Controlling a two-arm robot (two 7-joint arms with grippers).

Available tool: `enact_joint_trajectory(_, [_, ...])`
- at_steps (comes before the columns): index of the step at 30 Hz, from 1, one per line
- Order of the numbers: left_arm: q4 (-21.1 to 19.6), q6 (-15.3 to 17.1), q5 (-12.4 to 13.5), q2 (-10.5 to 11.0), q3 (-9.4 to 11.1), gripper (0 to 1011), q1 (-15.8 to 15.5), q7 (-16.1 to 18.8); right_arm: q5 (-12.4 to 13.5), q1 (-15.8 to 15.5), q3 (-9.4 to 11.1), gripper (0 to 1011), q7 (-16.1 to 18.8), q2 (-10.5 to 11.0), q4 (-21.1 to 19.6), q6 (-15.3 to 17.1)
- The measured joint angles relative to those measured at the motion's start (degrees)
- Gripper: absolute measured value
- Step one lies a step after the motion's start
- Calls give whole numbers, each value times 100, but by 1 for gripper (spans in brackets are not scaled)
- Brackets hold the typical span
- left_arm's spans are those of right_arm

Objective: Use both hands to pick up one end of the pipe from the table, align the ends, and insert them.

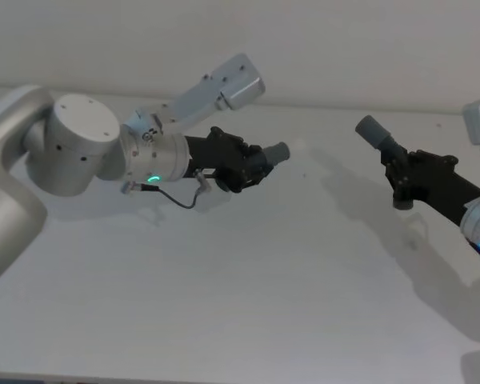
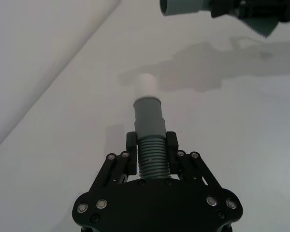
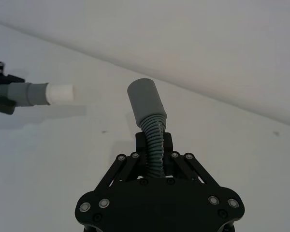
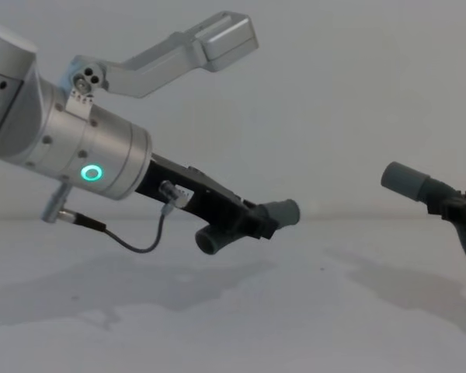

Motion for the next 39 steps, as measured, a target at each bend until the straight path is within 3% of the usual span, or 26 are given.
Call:
enact_joint_trajectory(10, [-75,-178,38,421,205,343,-215,-568,183,-17,5,177,804,505,63,-481])
enact_joint_trajectory(18, [-104,-359,77,719,404,343,-440,-1048,430,54,-6,177,1703,1006,244,-940])
enact_joint_trajectory(29, [-6,-814,65,863,642,343,-725,-1679,759,240,-94,177,2825,1483,541,-1342])
enact_joint_trajectory(39, [128,-1322,48,822,857,343,-983,-2170,1078,464,-259,177,3845,1798,755,-1509])
